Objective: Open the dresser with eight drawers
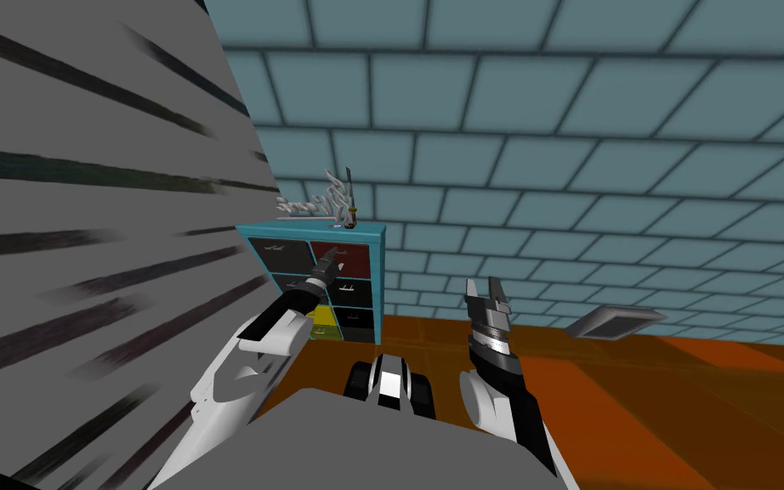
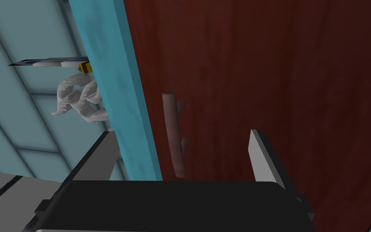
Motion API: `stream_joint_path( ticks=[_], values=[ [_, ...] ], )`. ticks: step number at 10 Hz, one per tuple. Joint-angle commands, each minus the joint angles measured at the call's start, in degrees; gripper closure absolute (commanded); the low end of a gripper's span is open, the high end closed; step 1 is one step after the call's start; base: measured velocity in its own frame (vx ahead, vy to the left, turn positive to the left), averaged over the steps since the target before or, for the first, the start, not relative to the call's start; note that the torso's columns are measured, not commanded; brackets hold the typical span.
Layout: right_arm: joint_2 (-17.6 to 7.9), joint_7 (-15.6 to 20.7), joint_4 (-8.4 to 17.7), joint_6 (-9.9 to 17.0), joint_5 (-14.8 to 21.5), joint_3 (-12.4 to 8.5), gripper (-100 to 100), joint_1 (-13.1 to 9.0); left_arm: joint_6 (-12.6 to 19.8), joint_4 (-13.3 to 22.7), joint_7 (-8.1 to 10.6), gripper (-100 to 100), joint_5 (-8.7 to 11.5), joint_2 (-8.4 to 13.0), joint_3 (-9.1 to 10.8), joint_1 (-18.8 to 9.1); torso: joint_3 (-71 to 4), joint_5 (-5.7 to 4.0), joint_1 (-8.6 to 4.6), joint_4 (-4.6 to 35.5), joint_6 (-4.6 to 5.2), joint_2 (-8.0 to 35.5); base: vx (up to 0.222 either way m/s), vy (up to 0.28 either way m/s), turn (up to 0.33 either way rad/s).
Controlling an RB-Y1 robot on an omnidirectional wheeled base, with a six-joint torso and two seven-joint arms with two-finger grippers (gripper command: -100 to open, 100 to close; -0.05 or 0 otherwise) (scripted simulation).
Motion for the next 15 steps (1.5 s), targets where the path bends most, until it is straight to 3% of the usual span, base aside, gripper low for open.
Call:
stream_joint_path(
  ticks=[1, 3, 8, 9, 10, 13, 15],
  values=[
    [0.0, 0.0, 0.0, 0.0, 0.0, 0.0, 0, 0.0, 2.3, -2.4, 0.28, -100, 0.3, 0.4, 0.3, 0.8, 0.0, -0.01, -0.02, 0.0, 0.0, 0.0, 0.029, -0.016, 0.006],
    [0.0, 0.0, 0.0, 0.0, 0.0, 0.0, 0, 0.0, 2.6, -3.0, 0.26, -100, 0.1, 0.2, 0.18, 0.7, 0.0, -0.01, -0.01, 0.0, 0.0, 0.0, 0.013, -0.007, 0.001],
    [0.0, 0.0, 0.0, 0.0, 0.0, 0.0, 0, 0.0, 6.5, 1.7, 1.09, -100, -0.3, 1.1, 4.29, -7.0, 0.0, -0.01, -0.03, 0.0, 0.01, 0.0, -0.024, -0.007, -0.107],
    [0.0, 0.0, 0.0, 0.0, 0.0, 0.0, 0, 0.0, 5.9, 1.2, 0.9, -100, -0.4, 0.9, 3.64, -6.1, 0.0, -0.01, -0.03, 0.0, -0.01, 0.0, -0.012, -0.003, -0.021],
    [0.0, 0.0, 0.0, 0.0, 0.0, 0.0, 0, 0.0, 5.0, -0.2, 0.75, 100, -0.1, 0.8, 2.63, -3.9, 0.0, 0.0, 0.0, 0.0, -0.03, 0.0, 0.017, 0.009, 0.162],
    [0.0, 0.0, 0.0, 0.0, 0.0, 0.0, 0, 0.0, 3.2, -2.6, 0.32, 100, 0.0, 0.3, 0.55, -0.1, 0.0, -0.01, 0.03, 0.0, -0.01, -0.1, 0.028, 0.005, 0.105],
    [0.0, 0.0, 0.0, 0.0, 0.0, 0.0, 0, 0.0, 3.1, -2.8, 0.29, 100, 0.0, 0.1, 0.39, -0.1, 0.0, 0.02, 0.04, 0.0, 0.01, -0.1, 0.017, 0.005, 0.042]
  ],
)
